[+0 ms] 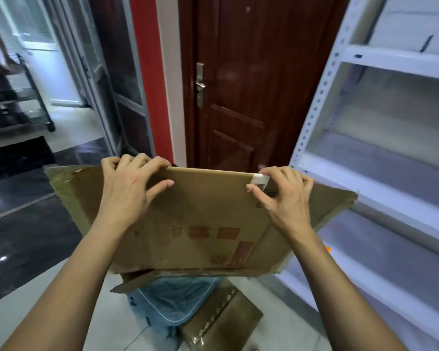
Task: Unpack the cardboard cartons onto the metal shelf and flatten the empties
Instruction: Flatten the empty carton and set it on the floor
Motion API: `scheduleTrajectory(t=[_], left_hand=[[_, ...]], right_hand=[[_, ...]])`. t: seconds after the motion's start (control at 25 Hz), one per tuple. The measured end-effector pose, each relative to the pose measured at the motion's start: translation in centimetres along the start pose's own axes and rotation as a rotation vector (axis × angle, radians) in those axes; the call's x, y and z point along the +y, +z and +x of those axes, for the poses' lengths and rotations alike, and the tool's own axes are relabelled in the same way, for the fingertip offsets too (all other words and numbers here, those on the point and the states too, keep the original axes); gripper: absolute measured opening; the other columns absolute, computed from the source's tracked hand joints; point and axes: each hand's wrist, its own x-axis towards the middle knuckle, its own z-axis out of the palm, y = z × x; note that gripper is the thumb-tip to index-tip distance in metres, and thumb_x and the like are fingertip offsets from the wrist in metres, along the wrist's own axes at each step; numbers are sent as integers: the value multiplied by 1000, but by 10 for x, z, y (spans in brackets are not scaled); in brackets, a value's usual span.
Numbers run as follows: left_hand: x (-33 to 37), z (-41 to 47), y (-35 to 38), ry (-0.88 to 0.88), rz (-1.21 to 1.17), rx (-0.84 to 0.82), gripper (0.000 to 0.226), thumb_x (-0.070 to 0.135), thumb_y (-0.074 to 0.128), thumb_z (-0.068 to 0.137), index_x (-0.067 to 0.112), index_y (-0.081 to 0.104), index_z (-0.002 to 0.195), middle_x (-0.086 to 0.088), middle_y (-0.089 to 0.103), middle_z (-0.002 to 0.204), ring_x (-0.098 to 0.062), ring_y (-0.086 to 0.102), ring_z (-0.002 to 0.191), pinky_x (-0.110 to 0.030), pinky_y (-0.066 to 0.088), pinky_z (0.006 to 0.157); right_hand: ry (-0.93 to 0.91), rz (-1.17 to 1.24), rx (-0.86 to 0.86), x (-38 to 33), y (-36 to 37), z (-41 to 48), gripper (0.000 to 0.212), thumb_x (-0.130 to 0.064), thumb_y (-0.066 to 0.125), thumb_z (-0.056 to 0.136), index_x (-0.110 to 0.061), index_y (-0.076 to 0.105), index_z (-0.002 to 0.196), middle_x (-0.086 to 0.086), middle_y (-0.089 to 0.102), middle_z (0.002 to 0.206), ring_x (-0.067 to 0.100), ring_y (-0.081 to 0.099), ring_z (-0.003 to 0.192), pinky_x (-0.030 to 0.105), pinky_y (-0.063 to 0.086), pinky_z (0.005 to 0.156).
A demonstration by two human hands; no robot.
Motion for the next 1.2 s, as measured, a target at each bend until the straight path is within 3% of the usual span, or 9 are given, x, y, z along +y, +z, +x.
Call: scheduleTrajectory(t=[0.24, 0.56, 0.8, 0.96, 1.2], left_hand=[[62, 11, 15, 172, -229, -32, 38, 60, 47, 90, 33, 62, 112, 6, 61, 95, -20, 51, 88, -43, 29, 86], [197, 11, 25, 352, -454, -86, 32, 60, 48, 89, 38, 61, 108, 12, 55, 91, -16, 48, 85, -42, 28, 86], [323, -5, 12, 484, -517, -82, 30, 58, 54, 88, 34, 63, 105, 10, 55, 89, -17, 47, 82, -40, 27, 82], [410, -27, -8, 547, -560, -93, 24, 51, 62, 93, 30, 64, 105, 5, 58, 92, -20, 47, 83, -41, 27, 82], [541, -77, -41, 623, -613, -156, 33, 53, 51, 89, 29, 64, 109, -1, 63, 101, -25, 51, 92, -43, 27, 88]], right_hand=[[122, -152, 63, 36, -74, -53, 35, -61, 65, 86, -34, 65, 107, -11, 60, 101, 14, 54, 100, 36, 26, 93], [324, -379, 184, 91, -184, -140, 37, -59, 72, 81, -28, 67, 102, -11, 60, 97, 15, 54, 95, 36, 27, 95], [486, -490, 240, 134, -280, -215, 43, -66, 64, 82, -28, 67, 103, -7, 62, 100, 18, 54, 99, 40, 28, 101], [586, -560, 301, 159, -349, -271, 42, -61, 77, 77, -28, 67, 103, -6, 64, 104, 19, 54, 107, 45, 26, 110], [711, -633, 375, 190, -459, -360, 50, -62, 79, 73, -25, 70, 105, 2, 58, 108, 18, 48, 115, 49, 24, 118]])
